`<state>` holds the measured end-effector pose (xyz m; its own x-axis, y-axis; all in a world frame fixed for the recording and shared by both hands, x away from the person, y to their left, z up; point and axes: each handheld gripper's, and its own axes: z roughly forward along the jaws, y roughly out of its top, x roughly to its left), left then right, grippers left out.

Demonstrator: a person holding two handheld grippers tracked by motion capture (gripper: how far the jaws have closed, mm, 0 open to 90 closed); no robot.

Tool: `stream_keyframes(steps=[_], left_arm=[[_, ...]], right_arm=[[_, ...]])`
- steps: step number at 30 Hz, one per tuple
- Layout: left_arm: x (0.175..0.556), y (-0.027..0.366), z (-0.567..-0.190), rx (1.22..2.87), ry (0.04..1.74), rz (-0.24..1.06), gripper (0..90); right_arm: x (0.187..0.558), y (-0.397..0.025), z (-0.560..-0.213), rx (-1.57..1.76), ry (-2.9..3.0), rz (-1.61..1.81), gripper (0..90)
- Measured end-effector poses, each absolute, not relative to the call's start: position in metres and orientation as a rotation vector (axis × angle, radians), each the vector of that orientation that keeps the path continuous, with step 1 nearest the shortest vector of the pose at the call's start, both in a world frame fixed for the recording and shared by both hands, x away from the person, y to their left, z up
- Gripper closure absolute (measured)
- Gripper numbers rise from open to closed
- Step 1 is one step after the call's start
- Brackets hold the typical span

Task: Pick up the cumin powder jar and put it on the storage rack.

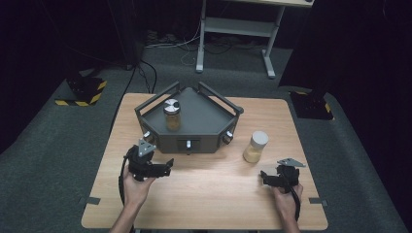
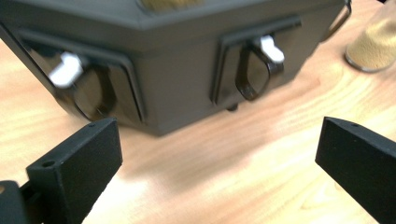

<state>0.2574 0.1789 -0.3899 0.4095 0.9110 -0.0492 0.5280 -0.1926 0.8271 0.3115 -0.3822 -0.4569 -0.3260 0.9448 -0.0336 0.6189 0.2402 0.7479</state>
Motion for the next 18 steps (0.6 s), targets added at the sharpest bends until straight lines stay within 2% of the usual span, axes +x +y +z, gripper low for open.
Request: stream_keyframes(steps=[8, 18], left_arm=[[0.253, 0.164, -0.416, 1.911, 1.24, 0.593, 0.6], [0.272, 0.148, -0.443, 1.985, 1.248, 0.562, 0.5]], right_arm=[[0.311, -0.382, -0.457, 1.425, 2.032, 0.884, 3.6], [0.311, -0.382, -0.457, 1.426, 2.032, 0.885, 3.6]])
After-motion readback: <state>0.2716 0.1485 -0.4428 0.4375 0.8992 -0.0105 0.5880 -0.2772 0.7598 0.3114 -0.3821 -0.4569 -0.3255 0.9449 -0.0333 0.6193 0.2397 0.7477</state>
